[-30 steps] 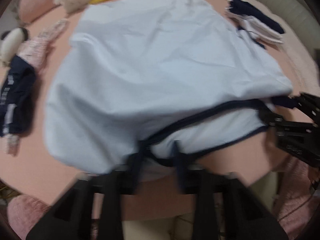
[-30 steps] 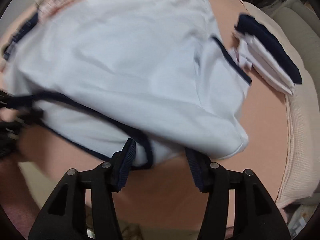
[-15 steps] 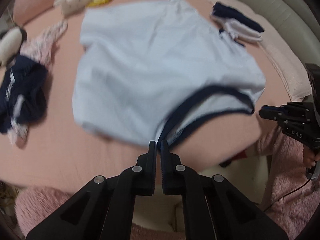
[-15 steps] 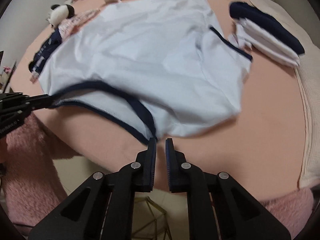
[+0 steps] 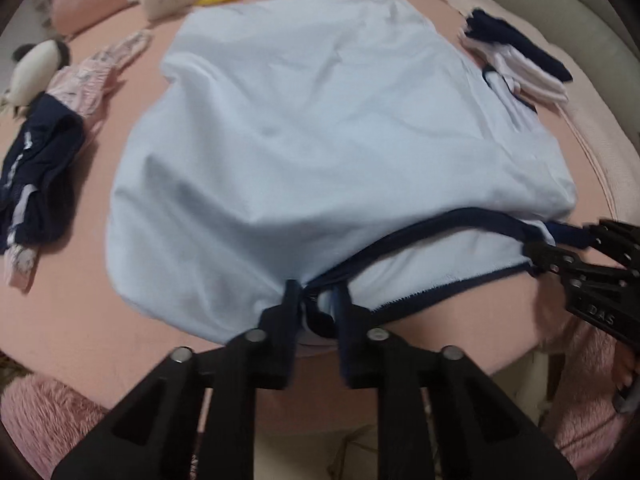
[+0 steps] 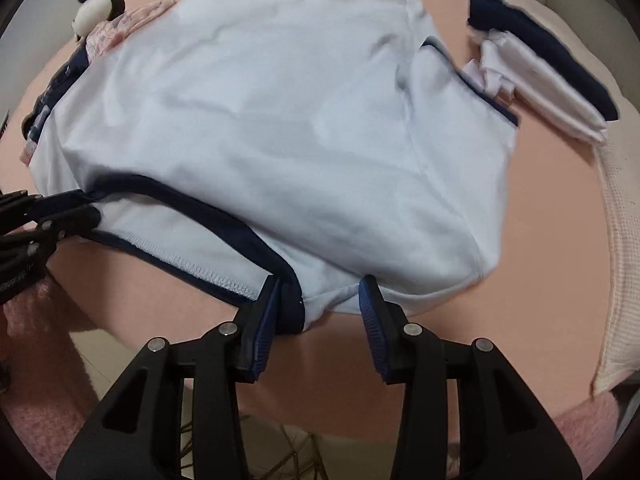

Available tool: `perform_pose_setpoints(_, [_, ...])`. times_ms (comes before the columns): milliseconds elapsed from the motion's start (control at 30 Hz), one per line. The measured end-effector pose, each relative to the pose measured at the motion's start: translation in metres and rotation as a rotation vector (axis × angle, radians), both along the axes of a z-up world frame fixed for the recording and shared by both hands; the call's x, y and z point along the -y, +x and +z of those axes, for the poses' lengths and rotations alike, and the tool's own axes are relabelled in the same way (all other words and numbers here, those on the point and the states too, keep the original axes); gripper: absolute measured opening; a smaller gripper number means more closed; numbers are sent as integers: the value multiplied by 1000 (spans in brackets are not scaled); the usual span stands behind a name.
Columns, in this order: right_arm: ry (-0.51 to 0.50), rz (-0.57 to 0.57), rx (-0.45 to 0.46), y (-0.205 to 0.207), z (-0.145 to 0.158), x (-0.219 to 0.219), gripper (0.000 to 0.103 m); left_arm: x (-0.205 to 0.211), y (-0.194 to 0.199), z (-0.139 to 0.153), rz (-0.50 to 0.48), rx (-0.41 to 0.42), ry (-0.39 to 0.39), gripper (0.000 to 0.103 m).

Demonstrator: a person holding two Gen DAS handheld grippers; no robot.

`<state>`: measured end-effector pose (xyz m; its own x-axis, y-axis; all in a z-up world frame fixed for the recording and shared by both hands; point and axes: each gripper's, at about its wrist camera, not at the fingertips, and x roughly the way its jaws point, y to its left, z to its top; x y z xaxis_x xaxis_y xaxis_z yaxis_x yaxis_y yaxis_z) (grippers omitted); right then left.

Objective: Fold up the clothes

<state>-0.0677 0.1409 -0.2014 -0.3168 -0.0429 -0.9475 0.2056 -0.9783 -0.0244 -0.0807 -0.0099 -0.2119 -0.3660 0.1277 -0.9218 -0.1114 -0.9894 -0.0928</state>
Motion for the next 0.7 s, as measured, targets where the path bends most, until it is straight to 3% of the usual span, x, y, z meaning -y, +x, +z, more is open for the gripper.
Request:
perform_pose_setpoints(33, [-7,13,1,3,3,1,19,3,2,4,3,4,20,6])
perform_pose_setpoints(67, [-20,31,8,7,6,1,15,6,4,8,5,11,42,5])
perform_pose_setpoints(233, [-103,75,63,26,14,-1,9,18,19,24,-39,17,75,5])
perform_pose_setpoints(400, [-111,66,66,41,11,2,9,17,29,13,-69,92,40,6])
perform_pose_setpoints(467, [-119,43,29,40,18,-3,9,15,30,21,-98,93,67,17])
perform_pose_setpoints(567, [-149,18,-75,24,46,-13,23,8,24,50,-152,2,129,36])
perform_pose_setpoints(633, [-146,16,-110,4,56,-15,28,1,7,62,-156,-54,178,36])
perform_pose_setpoints(700, [-145,6,-111,-25,52,-11,30,-5,-14,54,-137,-48,192,36])
